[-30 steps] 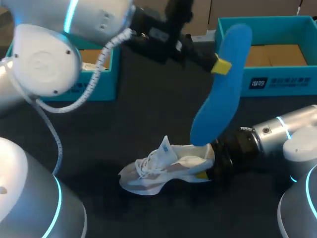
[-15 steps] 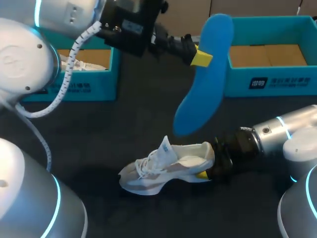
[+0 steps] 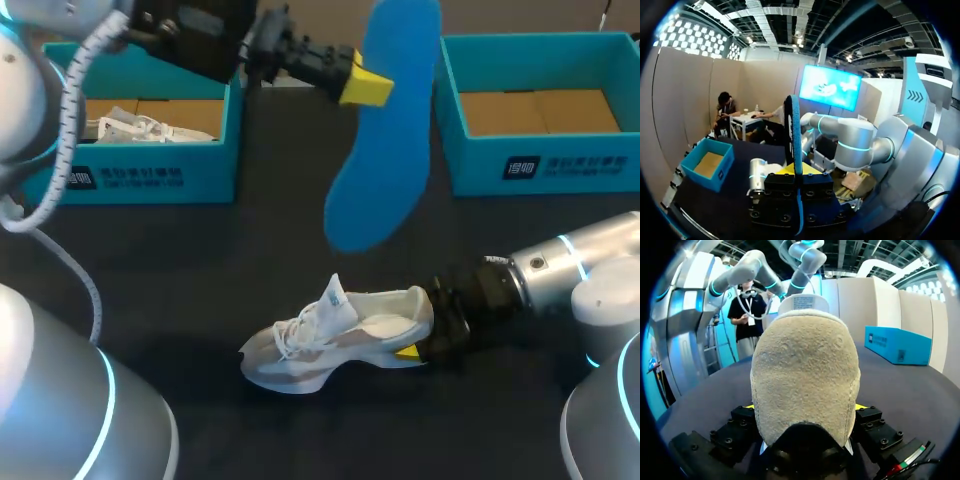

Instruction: Take the shoe out of the shoebox, open the shoe tongue, remove and reinsert the insole, then place the shoe into the shoebox

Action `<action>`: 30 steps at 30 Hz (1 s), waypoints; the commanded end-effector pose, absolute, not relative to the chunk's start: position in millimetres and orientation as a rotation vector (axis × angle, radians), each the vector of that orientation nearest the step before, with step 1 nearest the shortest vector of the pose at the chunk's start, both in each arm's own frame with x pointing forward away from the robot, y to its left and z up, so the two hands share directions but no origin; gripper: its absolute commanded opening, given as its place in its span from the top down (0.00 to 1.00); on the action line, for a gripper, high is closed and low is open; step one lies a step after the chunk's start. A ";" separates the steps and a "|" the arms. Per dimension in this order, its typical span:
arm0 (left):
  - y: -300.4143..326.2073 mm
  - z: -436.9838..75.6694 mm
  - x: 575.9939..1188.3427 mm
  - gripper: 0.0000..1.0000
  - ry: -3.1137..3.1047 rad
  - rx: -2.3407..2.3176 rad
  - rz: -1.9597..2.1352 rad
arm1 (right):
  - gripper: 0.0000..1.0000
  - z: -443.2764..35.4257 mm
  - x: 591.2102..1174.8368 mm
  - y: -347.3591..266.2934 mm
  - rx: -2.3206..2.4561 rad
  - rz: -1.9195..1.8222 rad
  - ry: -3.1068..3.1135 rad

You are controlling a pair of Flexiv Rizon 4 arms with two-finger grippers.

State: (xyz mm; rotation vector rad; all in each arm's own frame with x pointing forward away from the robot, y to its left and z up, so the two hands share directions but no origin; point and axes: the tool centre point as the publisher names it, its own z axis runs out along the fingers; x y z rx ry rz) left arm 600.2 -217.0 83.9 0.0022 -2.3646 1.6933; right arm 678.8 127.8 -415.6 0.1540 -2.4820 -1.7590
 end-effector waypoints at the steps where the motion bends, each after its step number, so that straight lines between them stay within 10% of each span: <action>1: -197.4 96.2 586.8 1.00 -2.385 -0.017 1.712 | 1.00 -415.0 677.5 128.7 0.153 -1.756 -2.486; 30: -185.6 124.7 570.6 1.00 -2.292 0.136 1.691 | 1.00 -415.0 677.5 128.7 0.153 -1.756 -2.486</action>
